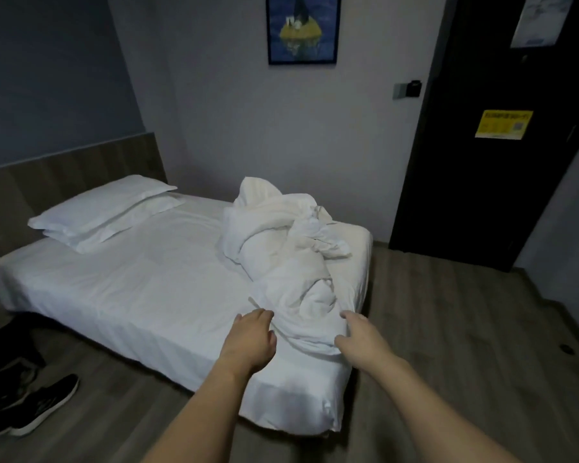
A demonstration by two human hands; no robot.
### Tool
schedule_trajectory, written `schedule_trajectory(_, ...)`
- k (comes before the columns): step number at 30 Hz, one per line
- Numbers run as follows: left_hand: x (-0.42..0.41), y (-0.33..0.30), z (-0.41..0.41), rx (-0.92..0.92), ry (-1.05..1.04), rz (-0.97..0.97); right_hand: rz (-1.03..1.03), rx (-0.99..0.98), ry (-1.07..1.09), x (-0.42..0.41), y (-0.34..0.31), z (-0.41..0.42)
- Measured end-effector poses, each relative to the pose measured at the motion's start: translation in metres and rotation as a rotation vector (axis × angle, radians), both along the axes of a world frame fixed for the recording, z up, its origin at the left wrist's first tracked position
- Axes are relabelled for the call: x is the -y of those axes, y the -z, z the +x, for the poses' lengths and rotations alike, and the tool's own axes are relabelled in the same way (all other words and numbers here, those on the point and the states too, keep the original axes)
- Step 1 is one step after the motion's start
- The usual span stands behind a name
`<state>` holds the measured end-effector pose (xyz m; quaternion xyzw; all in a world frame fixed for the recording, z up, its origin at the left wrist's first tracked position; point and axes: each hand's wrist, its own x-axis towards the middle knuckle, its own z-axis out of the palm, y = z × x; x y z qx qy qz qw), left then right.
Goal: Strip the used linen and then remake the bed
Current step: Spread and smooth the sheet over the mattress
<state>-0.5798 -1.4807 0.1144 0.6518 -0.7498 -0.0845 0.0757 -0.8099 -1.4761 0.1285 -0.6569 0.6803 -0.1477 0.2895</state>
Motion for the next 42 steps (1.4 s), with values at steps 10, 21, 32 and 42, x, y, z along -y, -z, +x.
schedule_trajectory(10,0.16,-0.005,0.25,0.079,-0.365,0.132,0.112,0.098,-0.17,0.232,0.055,0.208)
schedule_trajectory(21,0.363,0.019,0.393,0.188,-0.081,0.238,0.1,0.186,0.007,0.369,0.059,0.365)
schedule_trajectory(32,0.619,-0.004,0.284,0.233,0.358,0.113,-0.056,0.1,0.388,0.536,0.047,0.277)
schedule_trajectory(42,0.924,0.109,0.092,0.131,0.557,0.109,-0.245,-0.194,0.527,0.806,0.119,0.143)
